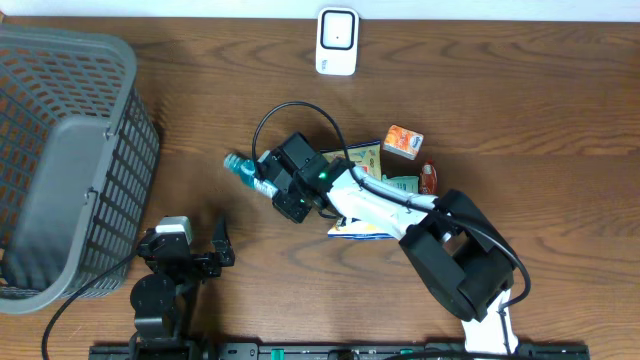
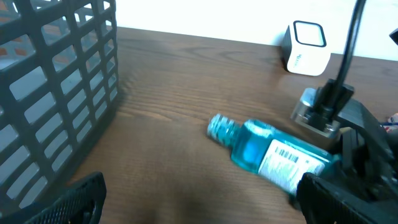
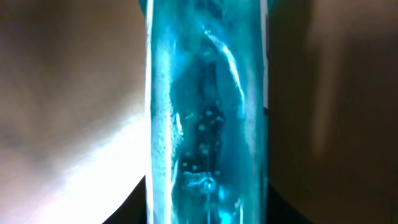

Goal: Scan the item barcode

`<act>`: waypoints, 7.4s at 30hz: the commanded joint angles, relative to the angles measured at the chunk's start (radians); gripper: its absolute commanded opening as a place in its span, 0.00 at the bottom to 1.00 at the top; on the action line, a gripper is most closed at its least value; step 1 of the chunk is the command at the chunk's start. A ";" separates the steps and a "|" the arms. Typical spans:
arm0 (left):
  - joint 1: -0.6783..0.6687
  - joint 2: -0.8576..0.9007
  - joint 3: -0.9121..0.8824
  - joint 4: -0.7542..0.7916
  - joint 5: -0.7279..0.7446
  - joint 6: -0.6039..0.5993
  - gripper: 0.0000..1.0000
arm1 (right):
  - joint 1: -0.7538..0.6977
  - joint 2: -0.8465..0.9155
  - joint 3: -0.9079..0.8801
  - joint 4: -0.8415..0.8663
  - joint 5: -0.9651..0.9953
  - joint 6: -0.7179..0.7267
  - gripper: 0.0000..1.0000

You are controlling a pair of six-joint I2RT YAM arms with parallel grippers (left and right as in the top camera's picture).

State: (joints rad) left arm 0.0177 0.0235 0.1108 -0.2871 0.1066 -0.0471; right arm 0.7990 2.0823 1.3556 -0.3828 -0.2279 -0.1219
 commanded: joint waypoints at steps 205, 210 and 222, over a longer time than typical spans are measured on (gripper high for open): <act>0.003 0.000 -0.014 -0.026 0.013 0.017 0.98 | -0.375 -0.375 -0.370 0.135 0.407 -0.544 0.59; 0.003 0.000 -0.014 -0.026 0.013 0.017 0.98 | -0.375 -0.377 -0.463 0.245 0.439 -0.654 0.59; 0.003 0.000 -0.014 -0.026 0.013 0.017 0.98 | -0.397 -0.377 -0.512 0.396 0.446 -0.663 0.63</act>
State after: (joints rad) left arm 0.0177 0.0246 0.1108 -0.2878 0.1066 -0.0471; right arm 0.4141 1.7180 0.8509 0.0017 0.2165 -0.7731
